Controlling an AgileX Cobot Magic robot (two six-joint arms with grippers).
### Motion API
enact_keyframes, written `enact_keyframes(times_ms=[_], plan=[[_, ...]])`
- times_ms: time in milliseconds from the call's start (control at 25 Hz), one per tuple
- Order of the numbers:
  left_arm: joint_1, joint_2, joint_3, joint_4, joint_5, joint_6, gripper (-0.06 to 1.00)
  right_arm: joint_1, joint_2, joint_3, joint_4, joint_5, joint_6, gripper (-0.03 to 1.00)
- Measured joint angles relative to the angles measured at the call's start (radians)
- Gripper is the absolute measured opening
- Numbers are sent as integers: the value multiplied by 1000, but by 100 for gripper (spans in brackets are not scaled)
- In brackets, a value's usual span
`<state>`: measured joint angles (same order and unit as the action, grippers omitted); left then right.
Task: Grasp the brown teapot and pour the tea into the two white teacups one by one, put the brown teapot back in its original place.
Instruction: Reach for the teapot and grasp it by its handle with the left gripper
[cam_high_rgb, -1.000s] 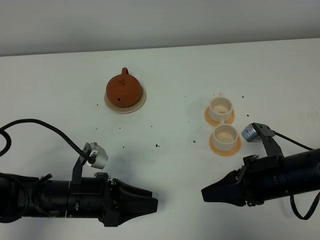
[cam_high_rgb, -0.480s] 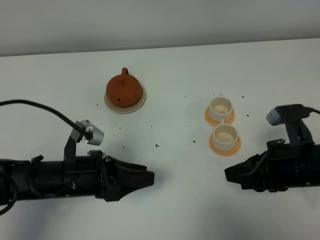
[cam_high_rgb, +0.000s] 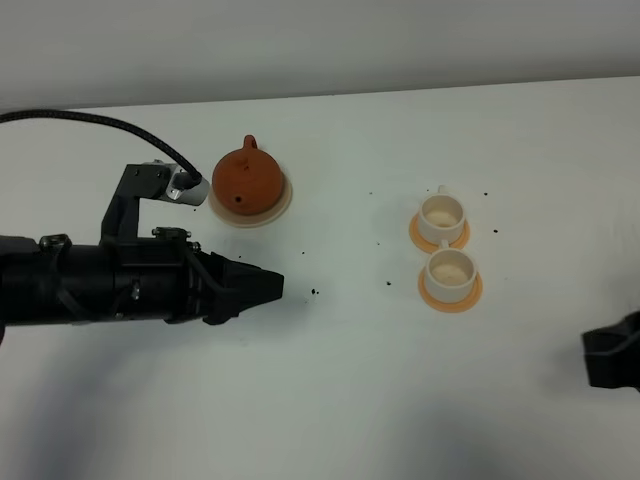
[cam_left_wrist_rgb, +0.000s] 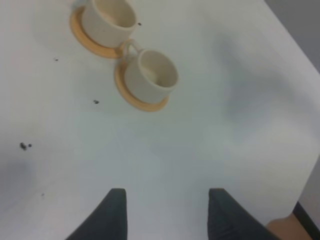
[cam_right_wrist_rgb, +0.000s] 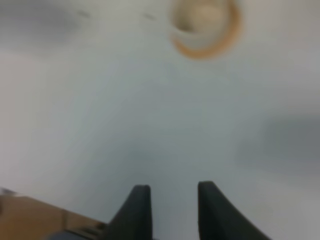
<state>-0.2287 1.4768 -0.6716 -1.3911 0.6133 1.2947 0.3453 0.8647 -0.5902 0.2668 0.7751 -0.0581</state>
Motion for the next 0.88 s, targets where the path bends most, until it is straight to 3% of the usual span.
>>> enact_keyframes(times_ms=[40,160,320,520,640,880], plan=[[0,0,-14,46,-9,-52,39,0,-40,0,-93,66,98,24],[0,0,-54,166,-32,-173,39,0,-158,0,-261,223,249,24],[0,0,-97,269,-41,-265,39,0,-326,5,-350,347,290,24],[0,0,-115,289,-42,-281,39,0,-536,67,-357,368,246,24],[0,0,-115,303,-42,-282,39,0,-641,91,-321,316,172,24],[0,0,-115,306,-45,-283,39,0,-722,101,-278,308,115,24]])
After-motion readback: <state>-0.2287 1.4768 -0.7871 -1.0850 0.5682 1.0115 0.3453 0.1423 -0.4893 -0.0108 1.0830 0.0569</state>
